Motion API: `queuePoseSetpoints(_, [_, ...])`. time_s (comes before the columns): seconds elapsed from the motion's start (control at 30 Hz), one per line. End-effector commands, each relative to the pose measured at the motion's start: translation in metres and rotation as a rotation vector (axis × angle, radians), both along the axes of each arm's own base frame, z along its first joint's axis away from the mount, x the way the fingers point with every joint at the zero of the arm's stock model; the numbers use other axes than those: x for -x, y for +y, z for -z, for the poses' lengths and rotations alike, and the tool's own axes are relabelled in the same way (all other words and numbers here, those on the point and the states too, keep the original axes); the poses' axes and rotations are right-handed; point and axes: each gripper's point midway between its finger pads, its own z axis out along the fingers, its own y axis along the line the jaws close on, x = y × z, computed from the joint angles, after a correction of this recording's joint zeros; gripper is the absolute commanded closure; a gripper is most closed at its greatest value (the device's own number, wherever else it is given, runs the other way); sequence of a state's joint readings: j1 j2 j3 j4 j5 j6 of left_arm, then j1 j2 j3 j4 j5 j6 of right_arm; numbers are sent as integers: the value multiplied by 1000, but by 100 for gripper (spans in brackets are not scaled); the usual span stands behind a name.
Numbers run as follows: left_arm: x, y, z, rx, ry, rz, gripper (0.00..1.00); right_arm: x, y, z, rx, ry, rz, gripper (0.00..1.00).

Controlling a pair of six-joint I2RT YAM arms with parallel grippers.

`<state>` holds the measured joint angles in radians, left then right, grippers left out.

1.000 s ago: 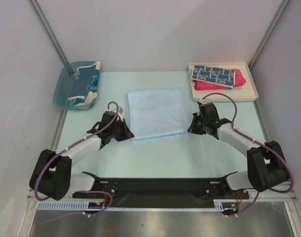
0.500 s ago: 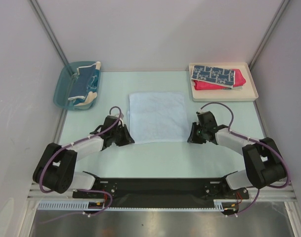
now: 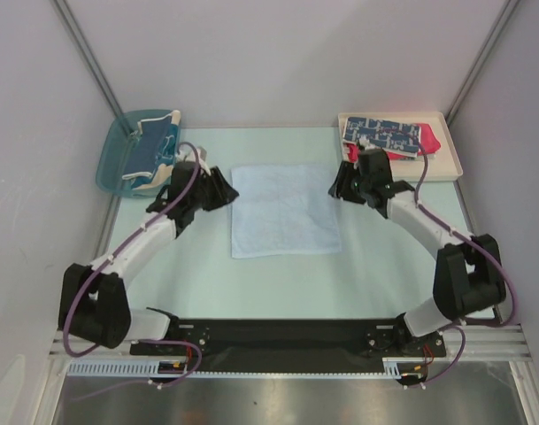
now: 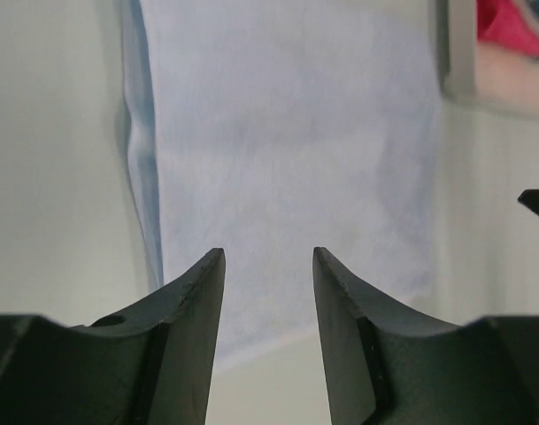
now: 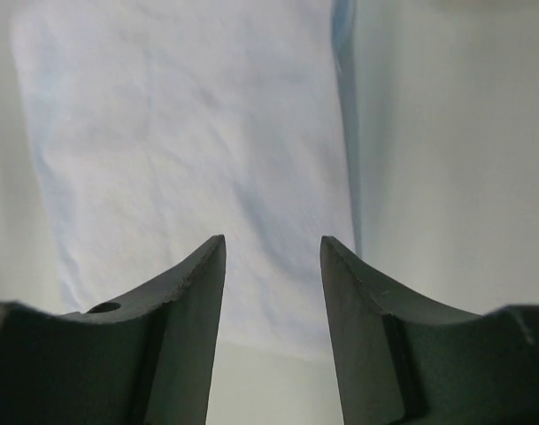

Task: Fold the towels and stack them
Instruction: Fold the towel

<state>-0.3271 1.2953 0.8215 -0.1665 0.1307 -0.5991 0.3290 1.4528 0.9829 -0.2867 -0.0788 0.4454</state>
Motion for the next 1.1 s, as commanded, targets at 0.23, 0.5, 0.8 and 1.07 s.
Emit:
queuePoseSetpoints(0.23, [-158,46,5,-6,-70,-87,51,-156,-1,5,-6,-62,83,50])
queuePoseSetpoints(0.5, [-209,44,42,45,-30,-44,50,-210,7,33,-23,-32,76,50])
queuePoseSetpoints(0.8, [-226,24,68,145,-18,19,50,-219,0,66,-51,21,101,51])
queuePoseSetpoints(1.07, [-229,15,76,206,-6,33,55,-221,1,73,-77,33,106,51])
